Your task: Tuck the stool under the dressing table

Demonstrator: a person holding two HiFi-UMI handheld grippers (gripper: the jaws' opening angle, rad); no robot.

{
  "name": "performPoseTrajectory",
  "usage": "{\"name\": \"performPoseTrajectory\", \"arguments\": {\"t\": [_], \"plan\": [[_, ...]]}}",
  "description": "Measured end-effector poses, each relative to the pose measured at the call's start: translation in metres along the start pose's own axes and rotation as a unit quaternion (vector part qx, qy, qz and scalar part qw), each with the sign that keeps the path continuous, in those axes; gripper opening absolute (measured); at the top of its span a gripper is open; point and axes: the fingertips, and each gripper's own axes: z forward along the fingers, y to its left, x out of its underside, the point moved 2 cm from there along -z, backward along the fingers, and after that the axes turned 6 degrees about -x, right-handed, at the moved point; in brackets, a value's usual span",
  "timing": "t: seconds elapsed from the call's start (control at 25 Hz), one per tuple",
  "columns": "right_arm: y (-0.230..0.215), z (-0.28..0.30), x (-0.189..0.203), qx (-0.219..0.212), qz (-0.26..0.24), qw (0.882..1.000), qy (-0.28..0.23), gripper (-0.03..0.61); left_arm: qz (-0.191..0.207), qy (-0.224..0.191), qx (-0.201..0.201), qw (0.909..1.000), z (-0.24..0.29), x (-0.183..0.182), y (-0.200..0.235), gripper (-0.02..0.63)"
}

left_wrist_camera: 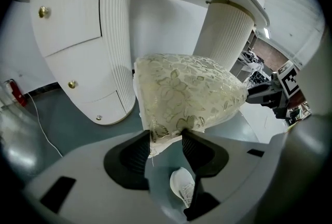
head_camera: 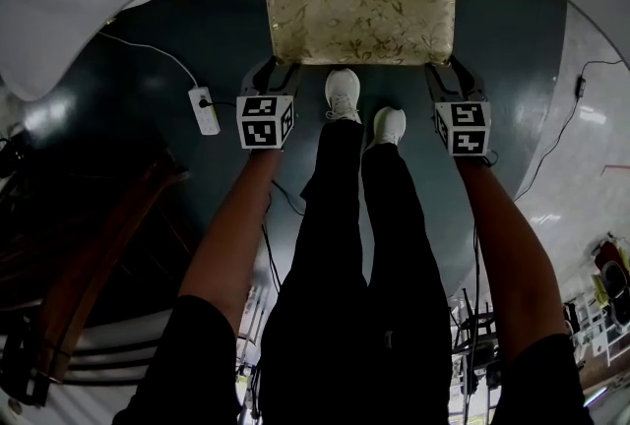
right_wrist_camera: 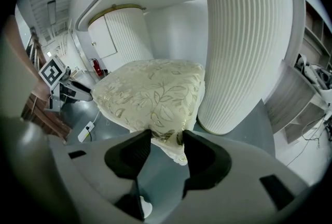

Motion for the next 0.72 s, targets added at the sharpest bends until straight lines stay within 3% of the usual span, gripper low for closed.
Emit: {"name": "performPoseTrajectory", "arguments": {"t": [0.72], "plan": [[0.009,-0.005,-0.011,0.012,-0.004,1.000,-0.025,0.216,0.004,-0.028,-0.001,0.9996,-0.003,-0.023,0.015,0.196]]}}
